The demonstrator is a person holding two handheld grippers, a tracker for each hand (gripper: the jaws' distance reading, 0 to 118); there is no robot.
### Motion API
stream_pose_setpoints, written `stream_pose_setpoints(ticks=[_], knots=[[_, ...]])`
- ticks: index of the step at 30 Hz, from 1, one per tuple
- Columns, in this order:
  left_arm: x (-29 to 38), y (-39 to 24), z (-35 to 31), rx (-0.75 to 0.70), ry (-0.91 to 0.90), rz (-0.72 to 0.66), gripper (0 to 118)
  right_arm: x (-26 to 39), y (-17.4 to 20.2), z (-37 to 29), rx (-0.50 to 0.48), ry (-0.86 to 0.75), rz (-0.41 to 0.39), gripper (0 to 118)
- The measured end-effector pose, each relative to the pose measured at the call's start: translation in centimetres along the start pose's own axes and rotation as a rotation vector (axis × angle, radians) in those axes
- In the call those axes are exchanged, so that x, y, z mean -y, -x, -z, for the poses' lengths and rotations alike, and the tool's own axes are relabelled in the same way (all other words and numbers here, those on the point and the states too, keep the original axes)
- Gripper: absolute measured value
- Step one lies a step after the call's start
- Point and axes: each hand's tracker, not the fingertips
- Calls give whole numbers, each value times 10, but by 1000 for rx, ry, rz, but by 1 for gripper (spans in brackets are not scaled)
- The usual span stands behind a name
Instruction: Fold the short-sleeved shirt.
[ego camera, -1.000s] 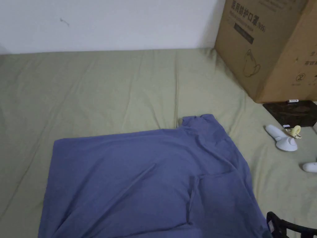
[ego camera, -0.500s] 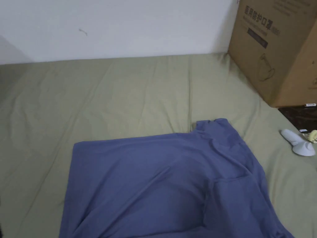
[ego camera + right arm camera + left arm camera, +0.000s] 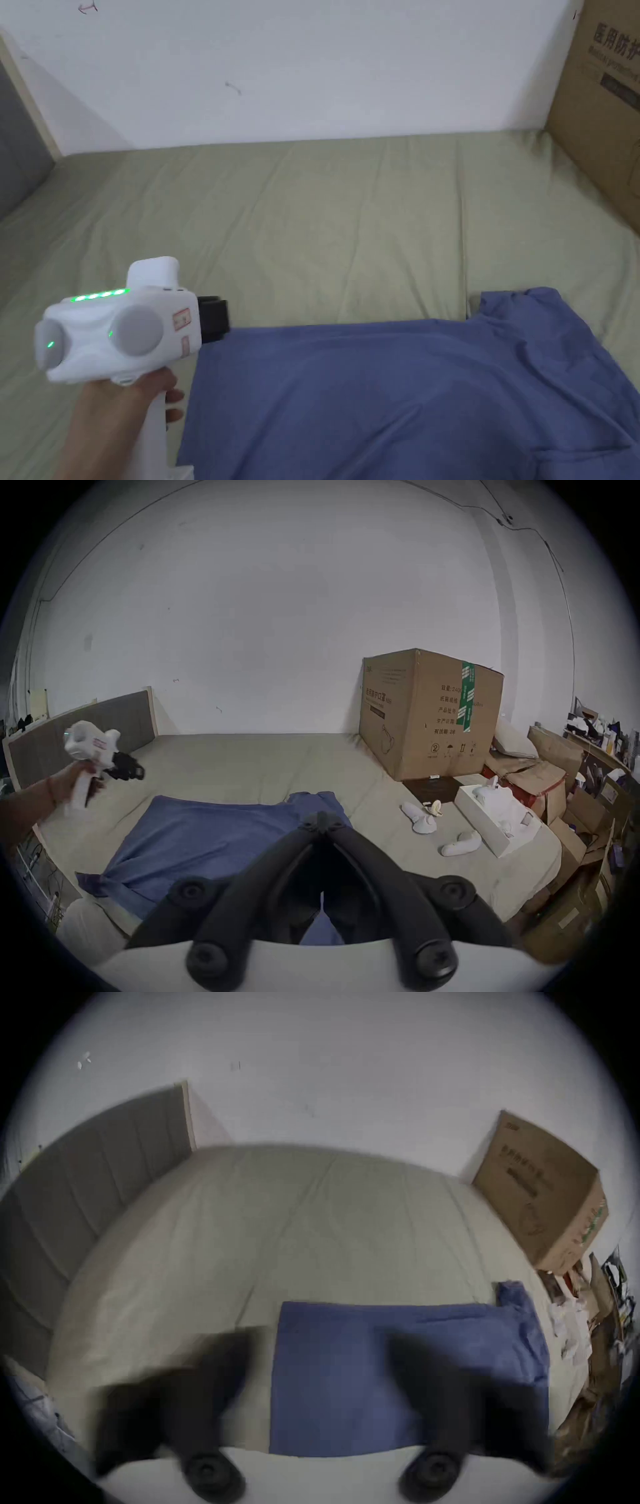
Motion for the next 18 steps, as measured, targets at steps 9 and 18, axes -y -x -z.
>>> stream_pose_setpoints(ticks=[9, 18], knots=[[4, 8, 176, -113, 218, -36, 109, 12, 2, 40, 43, 90, -42, 0], [7, -24, 121, -127, 166, 94, 2, 18, -3, 56, 35, 126, -74, 0]])
